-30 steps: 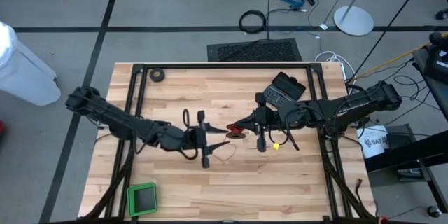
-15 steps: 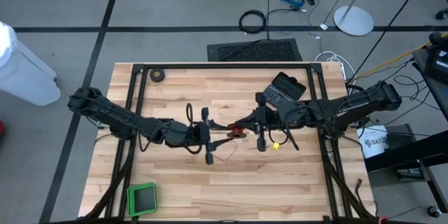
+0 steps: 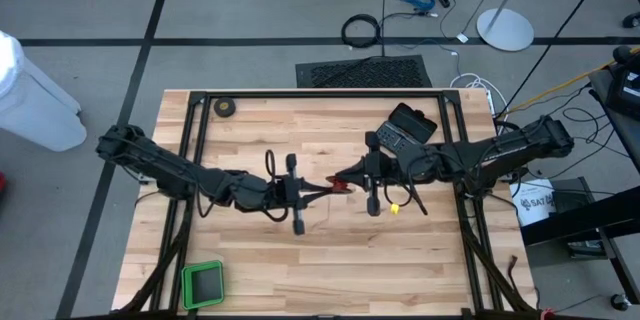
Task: Coil cords
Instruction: Coil the red wire into the spool
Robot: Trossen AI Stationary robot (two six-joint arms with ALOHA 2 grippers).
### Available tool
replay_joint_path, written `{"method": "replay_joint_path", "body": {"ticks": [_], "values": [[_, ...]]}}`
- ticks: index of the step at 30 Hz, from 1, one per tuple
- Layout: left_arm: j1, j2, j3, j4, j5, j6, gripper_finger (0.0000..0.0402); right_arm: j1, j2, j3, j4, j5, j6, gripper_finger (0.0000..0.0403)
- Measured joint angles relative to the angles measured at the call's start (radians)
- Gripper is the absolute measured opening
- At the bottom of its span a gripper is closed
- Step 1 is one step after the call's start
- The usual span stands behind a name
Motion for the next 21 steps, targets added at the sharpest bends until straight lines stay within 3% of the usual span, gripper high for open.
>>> {"method": "replay_joint_path", "body": {"ticks": [15,21], "values": [[-0.041,-0.179,0.001,-0.207,-0.016,-0.054,0.0002,0.102,-0.060,0.001,-0.053,0.051,-0.025,0.0089],[-0.041,-0.222,0.001,-0.232,0.012,-0.055,0.0002,0.102,-0.056,0.001,-0.049,0.178,-0.052,0.0091]]}}
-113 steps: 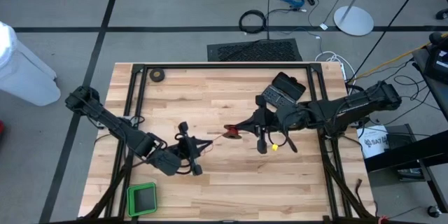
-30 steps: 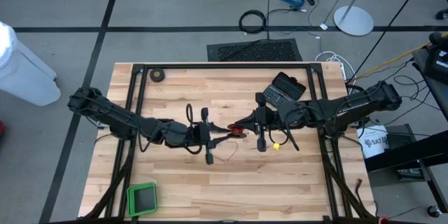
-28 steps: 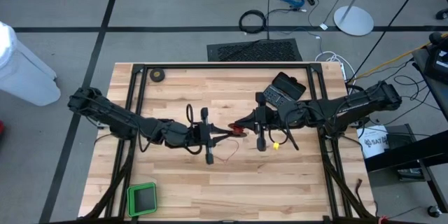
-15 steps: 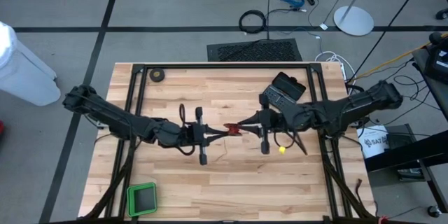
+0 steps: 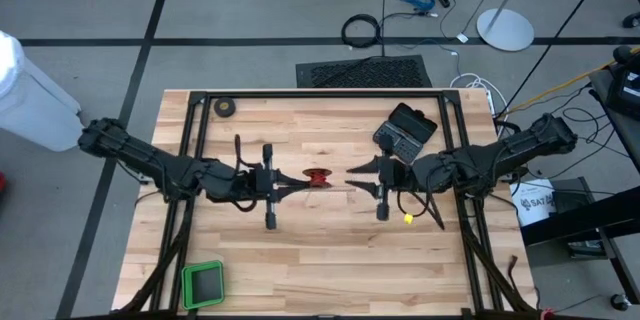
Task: Coil cords
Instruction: Coil the red wire into the spool
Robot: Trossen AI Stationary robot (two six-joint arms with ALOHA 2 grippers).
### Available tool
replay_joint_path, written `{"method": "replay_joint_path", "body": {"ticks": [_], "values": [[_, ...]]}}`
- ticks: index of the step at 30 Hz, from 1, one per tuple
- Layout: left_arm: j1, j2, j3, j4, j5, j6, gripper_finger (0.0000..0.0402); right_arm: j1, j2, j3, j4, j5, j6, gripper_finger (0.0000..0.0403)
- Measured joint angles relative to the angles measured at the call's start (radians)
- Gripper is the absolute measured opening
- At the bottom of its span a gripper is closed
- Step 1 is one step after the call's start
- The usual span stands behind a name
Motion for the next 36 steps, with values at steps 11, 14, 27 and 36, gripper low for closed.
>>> {"method": "replay_joint_path", "body": {"ticks": [11,14,27,36], "values": [[0.097,-0.058,0.013,-0.140,0.287,-0.104,0.0001,-0.005,0.087,0.000,0.197,0.050,-0.070,0.0091],[0.120,-0.068,0.013,-0.162,0.300,-0.104,0.0001,-0.006,0.097,0.000,0.222,0.050,-0.065,0.0091],[0.146,-0.073,0.013,-0.176,0.350,-0.104,0.0001,-0.052,0.146,-0.001,0.223,0.053,0.051,0.0091],[0.146,-0.073,0.013,-0.204,0.331,-0.103,0.0001,-0.093,0.168,-0.001,0.227,-0.050,0.067,0.0091]]}}
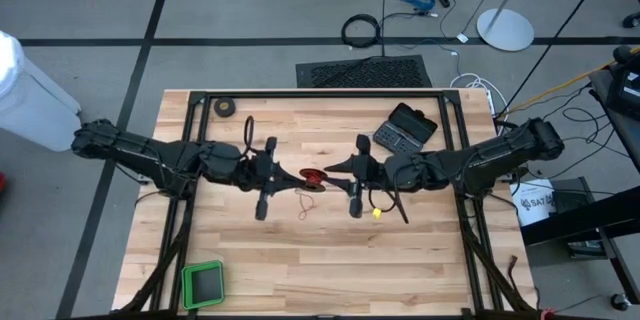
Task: Coil cords
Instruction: Coil the red wire into the spool
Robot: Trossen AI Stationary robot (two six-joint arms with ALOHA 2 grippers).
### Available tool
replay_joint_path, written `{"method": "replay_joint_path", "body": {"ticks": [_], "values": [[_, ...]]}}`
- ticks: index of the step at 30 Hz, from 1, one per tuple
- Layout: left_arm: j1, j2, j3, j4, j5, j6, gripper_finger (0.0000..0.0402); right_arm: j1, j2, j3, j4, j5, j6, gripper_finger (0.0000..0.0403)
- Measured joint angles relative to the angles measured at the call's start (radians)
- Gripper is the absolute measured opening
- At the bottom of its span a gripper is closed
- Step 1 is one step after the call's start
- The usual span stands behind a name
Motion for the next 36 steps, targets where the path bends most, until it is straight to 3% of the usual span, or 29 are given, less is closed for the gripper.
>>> {"method": "replay_joint_path", "body": {"ticks": [8,14,17,28,36], "values": [[0.000,0.000,0.000,-0.005,-0.008,-0.001,0.0001,-0.022,0.013,0.000,-0.002,-0.009,-0.008,0.0083],[0.001,0.000,0.000,-0.004,-0.011,0.000,0.0001,-0.022,0.013,0.000,-0.002,-0.012,-0.029,0.0013],[0.001,0.000,0.000,-0.003,-0.011,-0.001,0.0006,-0.022,0.013,0.000,0.001,-0.008,-0.035,0.0005],[-0.014,0.000,0.000,0.005,-0.018,-0.071,0.0078,-0.022,0.013,0.000,-0.002,0.000,-0.042,0.0000],[-0.100,-0.030,0.000,-0.025,-0.177,-0.073,0.0126,-0.022,0.003,0.000,-0.015,0.000,-0.029,0.0000]]}}
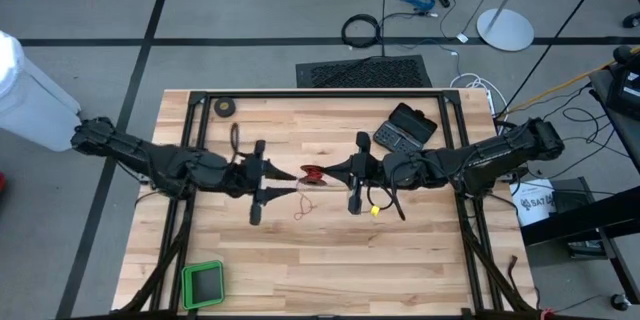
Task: Coil cords
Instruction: Coil the red wire into the spool
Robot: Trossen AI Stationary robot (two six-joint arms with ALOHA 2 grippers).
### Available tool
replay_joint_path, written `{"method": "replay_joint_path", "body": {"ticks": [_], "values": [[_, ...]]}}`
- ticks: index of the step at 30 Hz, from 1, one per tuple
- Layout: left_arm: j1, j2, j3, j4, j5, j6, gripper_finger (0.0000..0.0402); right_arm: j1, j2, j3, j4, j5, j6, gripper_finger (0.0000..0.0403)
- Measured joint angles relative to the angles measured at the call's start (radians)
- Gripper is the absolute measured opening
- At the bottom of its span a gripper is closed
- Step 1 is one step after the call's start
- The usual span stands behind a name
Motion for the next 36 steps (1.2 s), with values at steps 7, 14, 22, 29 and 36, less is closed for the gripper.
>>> {"method": "replay_joint_path", "body": {"ticks": [7,14,22,29,36], "values": [[-0.114,-0.045,-0.022,-0.034,-0.206,-0.087,0.0127,0.002,-0.024,-0.001,-0.026,0.002,-0.006,0.0000],[-0.281,0.147,-0.264,0.309,-0.763,-0.191,0.0128,0.002,-0.046,-0.001,-0.023,0.002,-0.027,0.0000],[-0.271,0.489,-0.318,0.828,-0.905,-0.242,0.0128,-0.015,-0.050,-0.001,-0.020,0.000,-0.039,0.0000],[-0.197,0.638,-0.267,0.879,-0.694,-0.188,0.0128,-0.015,-0.050,-0.001,-0.024,-0.001,-0.047,0.0000],[-0.187,0.650,-0.266,0.875,-0.682,-0.068,0.0170,-0.015,-0.050,-0.001,-0.034,-0.001,-0.038,0.0000]]}}
